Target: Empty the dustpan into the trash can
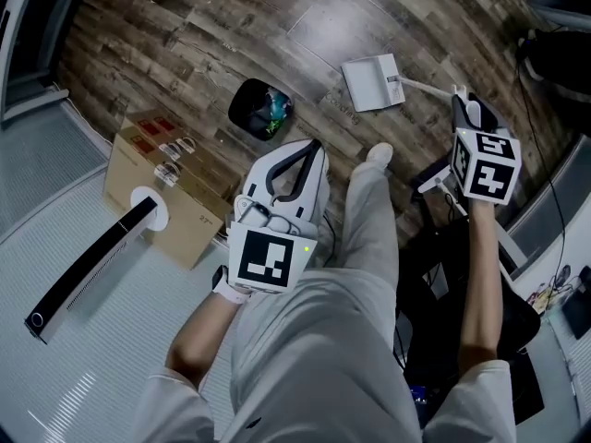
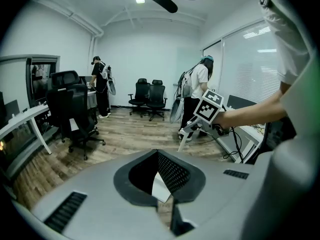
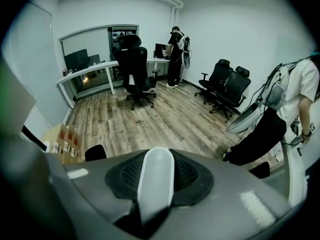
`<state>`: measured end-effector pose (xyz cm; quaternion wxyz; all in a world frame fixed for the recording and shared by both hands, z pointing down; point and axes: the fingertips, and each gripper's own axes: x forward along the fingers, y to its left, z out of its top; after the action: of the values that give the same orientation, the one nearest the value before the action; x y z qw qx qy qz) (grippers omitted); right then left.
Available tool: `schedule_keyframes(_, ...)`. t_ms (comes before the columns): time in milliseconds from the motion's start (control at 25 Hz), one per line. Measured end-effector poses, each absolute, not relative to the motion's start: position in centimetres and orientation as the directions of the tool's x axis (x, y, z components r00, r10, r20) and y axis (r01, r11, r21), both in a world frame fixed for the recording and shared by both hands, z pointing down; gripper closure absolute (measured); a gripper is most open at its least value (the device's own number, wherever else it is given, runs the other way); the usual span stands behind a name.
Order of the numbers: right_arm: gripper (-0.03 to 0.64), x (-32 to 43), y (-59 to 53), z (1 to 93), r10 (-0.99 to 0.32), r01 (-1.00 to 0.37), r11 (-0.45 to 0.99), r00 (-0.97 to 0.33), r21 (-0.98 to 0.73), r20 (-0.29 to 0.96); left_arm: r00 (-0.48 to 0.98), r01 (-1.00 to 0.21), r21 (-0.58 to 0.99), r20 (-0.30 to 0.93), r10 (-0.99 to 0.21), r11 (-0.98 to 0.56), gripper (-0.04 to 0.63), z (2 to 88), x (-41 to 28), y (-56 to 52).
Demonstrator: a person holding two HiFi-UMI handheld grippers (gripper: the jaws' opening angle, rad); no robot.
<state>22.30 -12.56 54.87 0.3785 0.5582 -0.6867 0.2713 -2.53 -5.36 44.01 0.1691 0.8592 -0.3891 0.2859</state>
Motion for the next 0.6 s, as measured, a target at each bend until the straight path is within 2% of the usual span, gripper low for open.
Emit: schedule_keyframes(600,0.490,23.7,-13.9,57.7,-0.531,-0.975,0.212,-0.065,0.058,0.845,0.521,-0.776,0.079,0.640,-0.565,-0.626,0.589,45.0,-2.1,-5.9)
